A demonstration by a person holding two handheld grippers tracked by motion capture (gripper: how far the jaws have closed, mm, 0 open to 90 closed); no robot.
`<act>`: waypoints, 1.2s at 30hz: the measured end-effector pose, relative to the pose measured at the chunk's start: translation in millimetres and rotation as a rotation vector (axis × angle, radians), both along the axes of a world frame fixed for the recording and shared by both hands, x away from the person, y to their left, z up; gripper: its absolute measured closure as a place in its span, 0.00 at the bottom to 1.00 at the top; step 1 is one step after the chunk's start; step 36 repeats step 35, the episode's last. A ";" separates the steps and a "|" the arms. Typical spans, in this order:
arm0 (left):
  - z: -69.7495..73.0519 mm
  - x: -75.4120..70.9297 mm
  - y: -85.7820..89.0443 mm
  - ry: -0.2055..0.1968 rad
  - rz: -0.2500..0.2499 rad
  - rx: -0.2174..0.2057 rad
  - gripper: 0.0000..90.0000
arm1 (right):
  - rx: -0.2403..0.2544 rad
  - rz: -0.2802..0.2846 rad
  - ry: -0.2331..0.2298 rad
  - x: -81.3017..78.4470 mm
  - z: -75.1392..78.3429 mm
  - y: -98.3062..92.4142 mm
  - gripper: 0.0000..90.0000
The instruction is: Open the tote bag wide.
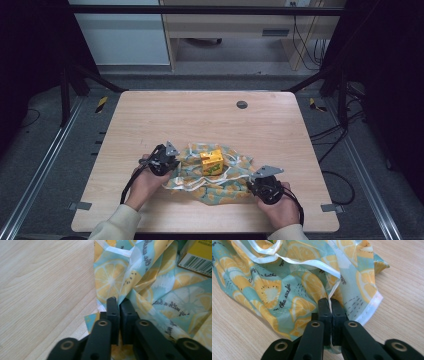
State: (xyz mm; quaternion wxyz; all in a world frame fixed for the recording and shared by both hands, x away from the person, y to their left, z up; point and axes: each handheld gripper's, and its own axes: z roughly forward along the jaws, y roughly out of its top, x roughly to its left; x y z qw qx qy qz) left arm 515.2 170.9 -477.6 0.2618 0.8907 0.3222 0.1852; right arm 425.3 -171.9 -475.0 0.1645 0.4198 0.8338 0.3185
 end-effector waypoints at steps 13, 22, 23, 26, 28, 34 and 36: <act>47.4 -21.6 22.3 -0.172 0.047 -0.142 0.46 | 0.128 -0.046 -0.191 -16.8 21.8 -14.8 0.24; 67.8 -33.1 43.5 -0.234 0.088 -0.187 0.36 | 0.216 -0.190 -0.319 -12.7 32.6 -36.5 0.09; 66.4 -34.3 47.7 -0.232 0.098 -0.184 0.34 | 0.208 -0.224 -0.313 -8.9 31.2 -40.5 0.08; 57.3 -42.2 65.4 -0.227 0.153 -0.163 0.27 | 0.194 -0.305 -0.297 1.3 27.1 -48.5 0.07; 48.4 -51.8 76.5 -0.224 0.165 -0.141 0.23 | 0.173 -0.354 -0.293 9.5 24.4 -53.7 0.07; 21.1 -73.0 100.2 -0.167 0.191 -0.167 0.09 | 0.118 -0.431 -0.228 12.3 17.1 -56.8 0.09; 20.7 -71.5 102.5 -0.159 0.194 -0.174 0.08 | 0.127 -0.429 -0.216 10.4 16.4 -56.8 0.09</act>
